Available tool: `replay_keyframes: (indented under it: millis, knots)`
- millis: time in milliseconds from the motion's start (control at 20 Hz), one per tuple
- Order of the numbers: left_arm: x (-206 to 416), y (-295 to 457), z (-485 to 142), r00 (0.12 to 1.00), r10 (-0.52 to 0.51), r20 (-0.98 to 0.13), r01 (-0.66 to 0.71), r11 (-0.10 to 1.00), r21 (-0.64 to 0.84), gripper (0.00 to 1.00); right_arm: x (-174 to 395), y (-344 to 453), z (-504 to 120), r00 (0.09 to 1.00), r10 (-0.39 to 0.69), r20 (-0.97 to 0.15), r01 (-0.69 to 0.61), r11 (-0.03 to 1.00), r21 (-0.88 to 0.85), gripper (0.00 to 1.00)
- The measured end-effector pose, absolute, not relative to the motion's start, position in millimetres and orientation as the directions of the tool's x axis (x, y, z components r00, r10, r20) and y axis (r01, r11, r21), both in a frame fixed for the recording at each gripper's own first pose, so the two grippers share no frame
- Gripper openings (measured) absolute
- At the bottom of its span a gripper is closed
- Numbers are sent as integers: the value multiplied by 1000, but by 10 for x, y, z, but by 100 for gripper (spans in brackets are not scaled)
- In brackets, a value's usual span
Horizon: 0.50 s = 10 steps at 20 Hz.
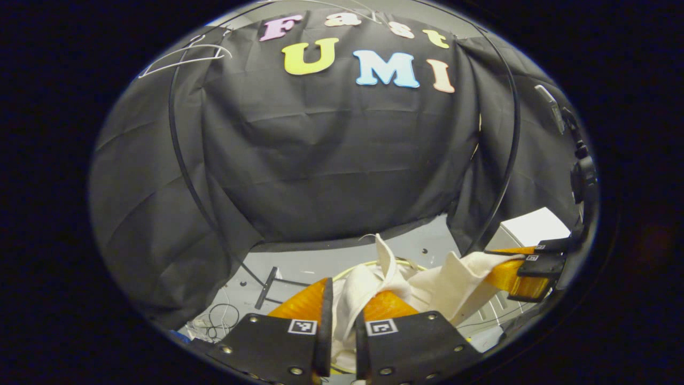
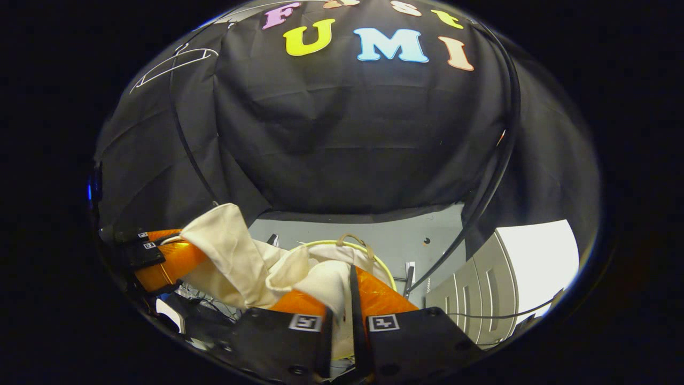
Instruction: Grasp the clothes on the hanger with both hands and then place them into the laundry hamper below.
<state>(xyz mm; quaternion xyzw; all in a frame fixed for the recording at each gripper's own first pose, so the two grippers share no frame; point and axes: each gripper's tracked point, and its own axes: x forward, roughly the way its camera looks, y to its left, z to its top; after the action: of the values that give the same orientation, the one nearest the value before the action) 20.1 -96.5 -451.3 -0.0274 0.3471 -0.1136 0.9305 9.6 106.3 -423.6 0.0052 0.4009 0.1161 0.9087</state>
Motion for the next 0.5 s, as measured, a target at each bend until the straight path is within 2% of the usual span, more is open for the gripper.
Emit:
replay_keyframes:
  millis: [50, 100, 150, 250, 300, 350, 400, 450, 500]
  knots:
    - [159, -977, -4565, 719, -230, -656, 191, 973, -132, 33, 93, 1048, -4194, 657, 215, -722, -206, 973, 102, 30]
    - [125, -998, -4596, 709, -232, -666, 193, 972, -132, 47, 97, 1057, -4144, 666, 223, -712, -207, 972, 110, 32]
    - [81, -984, -4583, 708, -222, -670, 192, 974, -120, 61, 100, 1077, -4079, 672, 237, -702, -215, 969, 121, 42]
    - [73, -901, -4417, 745, -199, -637, 193, 978, -80, 90, 80, 1085, -4033, 681, 233, -695, -223, 969, 107, 77]
    - [53, -882, -4329, 751, -199, -630, 200, 977, -70, 91, 76, 1067, -4037, 682, 229, -695, -227, 969, 97, 94]
    - [-7, -847, -4288, 755, -198, -625, 206, 977, -61, 92, 90, 1042, -4005, 685, 223, -693, -225, 970, 91, 93]
    - [-16, -825, -4230, 760, -197, -619, 209, 976, -54, 91, 86, 1035, -3957, 691, 222, -688, -223, 971, 90, 96]
    - [-18, -785, -4180, 765, -194, -614, 208, 977, -49, 91, 102, 1023, -3888, 699, 221, -680, -219, 972, 90, 93]
    - [-12, -762, -4103, 770, -194, -608, 206, 977, -50, 91, 100, 1019, -3822, 709, 218, -671, -216, 972, 89, 96]
